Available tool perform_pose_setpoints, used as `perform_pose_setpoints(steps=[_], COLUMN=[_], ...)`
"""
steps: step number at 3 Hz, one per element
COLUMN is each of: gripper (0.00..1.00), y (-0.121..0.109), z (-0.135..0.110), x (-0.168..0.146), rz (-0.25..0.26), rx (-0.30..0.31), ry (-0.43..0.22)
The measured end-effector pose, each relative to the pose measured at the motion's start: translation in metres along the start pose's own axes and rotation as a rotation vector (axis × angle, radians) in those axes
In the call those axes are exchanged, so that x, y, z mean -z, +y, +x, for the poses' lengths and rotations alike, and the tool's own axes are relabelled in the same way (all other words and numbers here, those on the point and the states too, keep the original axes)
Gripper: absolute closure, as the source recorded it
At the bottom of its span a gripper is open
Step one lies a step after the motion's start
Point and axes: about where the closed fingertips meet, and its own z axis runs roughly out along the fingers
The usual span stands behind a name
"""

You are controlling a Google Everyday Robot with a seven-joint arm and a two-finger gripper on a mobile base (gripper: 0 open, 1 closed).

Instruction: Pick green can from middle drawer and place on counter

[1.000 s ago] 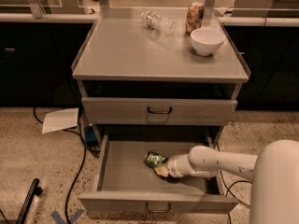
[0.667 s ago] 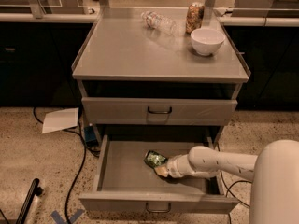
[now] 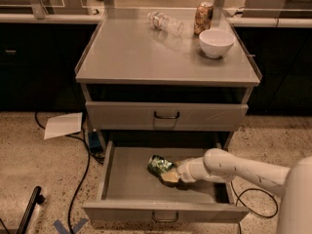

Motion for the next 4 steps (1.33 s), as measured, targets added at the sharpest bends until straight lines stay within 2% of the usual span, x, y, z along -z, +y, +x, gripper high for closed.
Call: perform_pose_setpoints(steps=[1, 2, 3, 4], gripper=[1.00, 1.00, 1.00, 1.00], y=[0.028, 0.046, 0.058, 0.058], z=[-0.011, -0.020, -0.047, -0.047], x=[0.054, 0.105, 0.162, 0.162], rz=[-0.093, -0.119, -0.067, -0.067], rx=[0.062, 0.102, 0.170, 0.171], ry=[-0.039, -0.068, -0.094, -0.094])
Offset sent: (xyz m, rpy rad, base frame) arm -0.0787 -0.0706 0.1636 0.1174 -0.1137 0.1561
